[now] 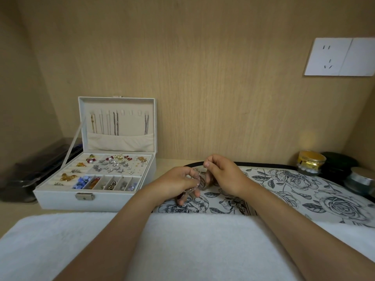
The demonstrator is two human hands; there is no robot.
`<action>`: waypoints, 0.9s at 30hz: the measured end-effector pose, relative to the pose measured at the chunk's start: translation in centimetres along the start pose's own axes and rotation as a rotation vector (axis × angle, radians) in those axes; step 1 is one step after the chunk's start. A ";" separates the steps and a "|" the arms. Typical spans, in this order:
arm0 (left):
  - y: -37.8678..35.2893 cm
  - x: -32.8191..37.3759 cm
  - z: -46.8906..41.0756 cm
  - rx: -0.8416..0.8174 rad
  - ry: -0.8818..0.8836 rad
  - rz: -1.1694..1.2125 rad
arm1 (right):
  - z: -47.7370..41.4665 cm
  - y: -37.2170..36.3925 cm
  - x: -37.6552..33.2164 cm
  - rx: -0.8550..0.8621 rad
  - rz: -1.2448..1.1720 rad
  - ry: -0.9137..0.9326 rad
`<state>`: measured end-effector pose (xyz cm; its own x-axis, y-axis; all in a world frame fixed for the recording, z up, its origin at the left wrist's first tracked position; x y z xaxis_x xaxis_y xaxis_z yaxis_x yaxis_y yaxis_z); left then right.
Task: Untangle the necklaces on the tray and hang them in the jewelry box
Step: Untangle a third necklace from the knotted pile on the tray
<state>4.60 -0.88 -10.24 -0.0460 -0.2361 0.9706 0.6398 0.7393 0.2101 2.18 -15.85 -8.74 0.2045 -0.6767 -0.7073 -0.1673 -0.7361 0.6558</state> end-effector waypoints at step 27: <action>2.6 -1.2 -1.0 0.477 -0.005 0.171 | 0.2 3.5 4.7 0.329 0.254 -0.393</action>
<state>7.10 0.73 -11.01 0.0242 -0.0841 0.9962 0.2169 0.9732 0.0769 2.33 -21.57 -9.81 -0.2450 -0.7416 -0.6245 -0.4683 -0.4735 0.7460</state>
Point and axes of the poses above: each hand's wrist, its own z-axis away from the middle knuckle, its own y-axis out of the back of the hand, x = y × z, the point moved 5 cm from there along -z, towards the middle knuckle, and after that the axes turned 8 degrees about z, right-handed, at the moved point
